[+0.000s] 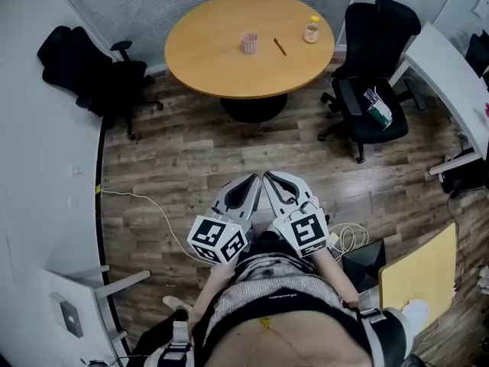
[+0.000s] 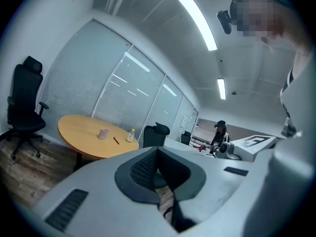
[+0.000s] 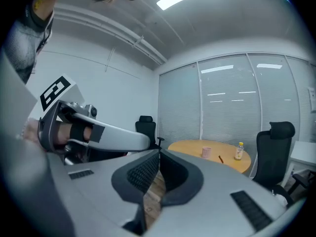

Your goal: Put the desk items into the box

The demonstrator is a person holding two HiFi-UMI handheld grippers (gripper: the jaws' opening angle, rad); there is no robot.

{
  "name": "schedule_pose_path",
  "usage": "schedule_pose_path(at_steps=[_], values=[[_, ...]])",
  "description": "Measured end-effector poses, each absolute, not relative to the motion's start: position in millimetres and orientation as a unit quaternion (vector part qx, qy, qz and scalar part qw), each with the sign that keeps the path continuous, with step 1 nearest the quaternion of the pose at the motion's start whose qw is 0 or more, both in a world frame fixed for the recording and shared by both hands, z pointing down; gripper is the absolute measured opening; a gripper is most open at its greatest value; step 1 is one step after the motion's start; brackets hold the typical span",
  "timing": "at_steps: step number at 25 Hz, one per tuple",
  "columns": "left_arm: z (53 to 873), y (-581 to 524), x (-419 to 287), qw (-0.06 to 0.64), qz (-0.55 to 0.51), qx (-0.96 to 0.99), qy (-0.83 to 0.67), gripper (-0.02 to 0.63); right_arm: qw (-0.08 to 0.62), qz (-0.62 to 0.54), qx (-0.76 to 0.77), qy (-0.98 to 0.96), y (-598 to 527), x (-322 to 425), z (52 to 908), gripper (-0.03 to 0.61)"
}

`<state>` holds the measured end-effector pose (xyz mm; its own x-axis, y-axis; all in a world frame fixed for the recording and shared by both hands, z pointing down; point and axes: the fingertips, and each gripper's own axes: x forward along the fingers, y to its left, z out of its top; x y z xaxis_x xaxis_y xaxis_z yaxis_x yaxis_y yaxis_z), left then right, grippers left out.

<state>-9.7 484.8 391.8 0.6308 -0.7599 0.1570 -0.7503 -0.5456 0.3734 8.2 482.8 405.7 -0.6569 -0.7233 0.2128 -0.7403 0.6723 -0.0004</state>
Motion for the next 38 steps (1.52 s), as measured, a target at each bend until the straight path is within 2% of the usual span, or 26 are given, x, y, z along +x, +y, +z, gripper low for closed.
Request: schedule_pose_path(at_steps=[17,38], values=[[398.9,477.8,-1.0,0.214,-0.005,0.879,-0.426,0.002,0.100,0.041,0.408,-0.906,477.6,17.6,409.8,0.025],[404.3,345.7,-54.3,0.215,-0.010,0.890,-0.403,0.002,0.107,0.033,0.432,-0.895,347.4,-31.5,412.5,0.025]])
